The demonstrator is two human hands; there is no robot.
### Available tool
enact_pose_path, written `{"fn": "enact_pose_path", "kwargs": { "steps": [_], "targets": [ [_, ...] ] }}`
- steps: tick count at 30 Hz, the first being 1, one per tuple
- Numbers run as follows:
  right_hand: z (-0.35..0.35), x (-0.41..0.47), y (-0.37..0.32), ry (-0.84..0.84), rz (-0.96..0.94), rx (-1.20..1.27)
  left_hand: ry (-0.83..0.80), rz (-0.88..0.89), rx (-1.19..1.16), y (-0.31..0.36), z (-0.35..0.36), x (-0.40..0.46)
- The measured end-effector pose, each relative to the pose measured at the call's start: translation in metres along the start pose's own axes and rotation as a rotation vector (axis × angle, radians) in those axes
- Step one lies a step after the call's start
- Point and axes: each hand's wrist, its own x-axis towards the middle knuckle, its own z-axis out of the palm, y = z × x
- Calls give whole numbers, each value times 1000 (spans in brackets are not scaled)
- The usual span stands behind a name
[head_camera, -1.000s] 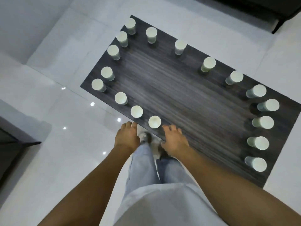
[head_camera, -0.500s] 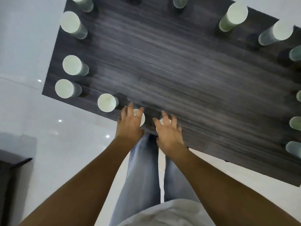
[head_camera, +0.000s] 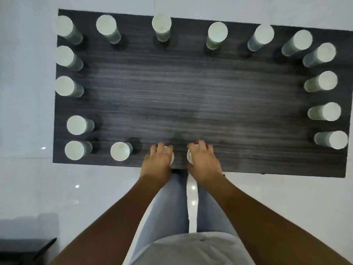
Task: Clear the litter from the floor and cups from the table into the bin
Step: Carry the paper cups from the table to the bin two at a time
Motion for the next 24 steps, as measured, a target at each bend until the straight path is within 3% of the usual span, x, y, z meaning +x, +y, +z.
{"fn": "enact_pose_path", "kwargs": {
  "steps": [6, 13, 18, 24],
  "targets": [
    [-56, -59, 30, 138, 123, 151, 25, 174, 89, 61, -67, -22],
    [-92, -167, 118, 351, 362, 286, 56, 412, 215, 171, -105, -63],
    [-71, -267, 196, 495, 505, 398, 91, 632, 322, 260, -87, -111],
    [-11, -390, 283, 591, 647, 516, 21, 764, 445, 368, -32, -177]
  ]
}}
